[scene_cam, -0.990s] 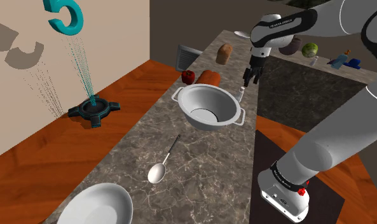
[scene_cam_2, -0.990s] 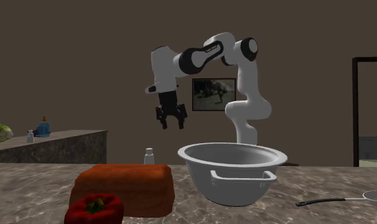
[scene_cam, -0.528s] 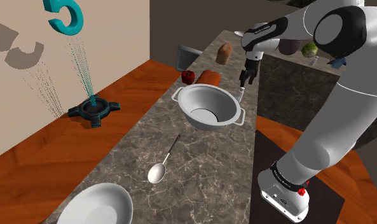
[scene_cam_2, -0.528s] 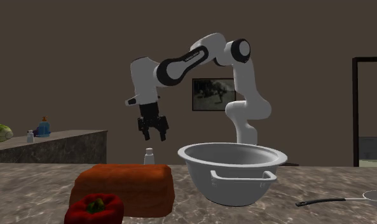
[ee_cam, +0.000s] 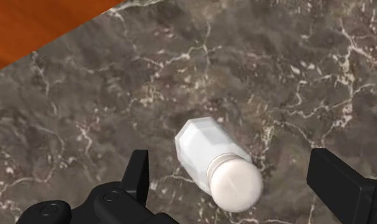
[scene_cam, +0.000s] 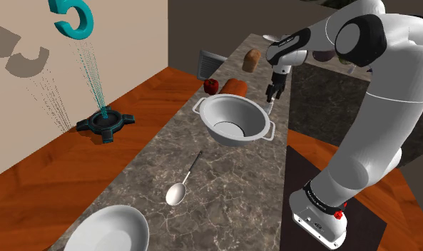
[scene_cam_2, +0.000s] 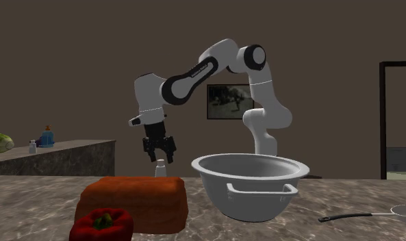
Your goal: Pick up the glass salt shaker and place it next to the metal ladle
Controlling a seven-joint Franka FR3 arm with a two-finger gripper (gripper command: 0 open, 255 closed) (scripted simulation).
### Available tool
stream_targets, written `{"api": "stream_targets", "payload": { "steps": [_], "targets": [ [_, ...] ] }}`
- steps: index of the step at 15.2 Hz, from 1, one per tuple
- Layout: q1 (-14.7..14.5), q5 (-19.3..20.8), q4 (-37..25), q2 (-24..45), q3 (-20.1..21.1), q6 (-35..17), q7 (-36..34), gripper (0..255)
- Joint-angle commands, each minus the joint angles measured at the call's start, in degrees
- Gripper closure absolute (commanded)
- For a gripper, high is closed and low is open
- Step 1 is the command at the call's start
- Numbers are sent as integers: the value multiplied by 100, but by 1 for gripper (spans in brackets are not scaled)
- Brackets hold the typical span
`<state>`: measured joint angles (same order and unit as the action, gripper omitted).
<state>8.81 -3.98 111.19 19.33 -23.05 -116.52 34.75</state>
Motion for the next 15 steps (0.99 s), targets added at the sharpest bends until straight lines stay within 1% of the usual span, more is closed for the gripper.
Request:
{"api": "stream_targets", "payload": {
  "steps": [1,9,10,15],
  "targets": [
    [15,-36,122,76,13,-195,28,0],
    [14,-35,121,76,13,-193,27,0],
    [14,-35,121,76,13,-193,27,255],
    [14,-35,122,76,14,-194,26,255]
  ]
}}
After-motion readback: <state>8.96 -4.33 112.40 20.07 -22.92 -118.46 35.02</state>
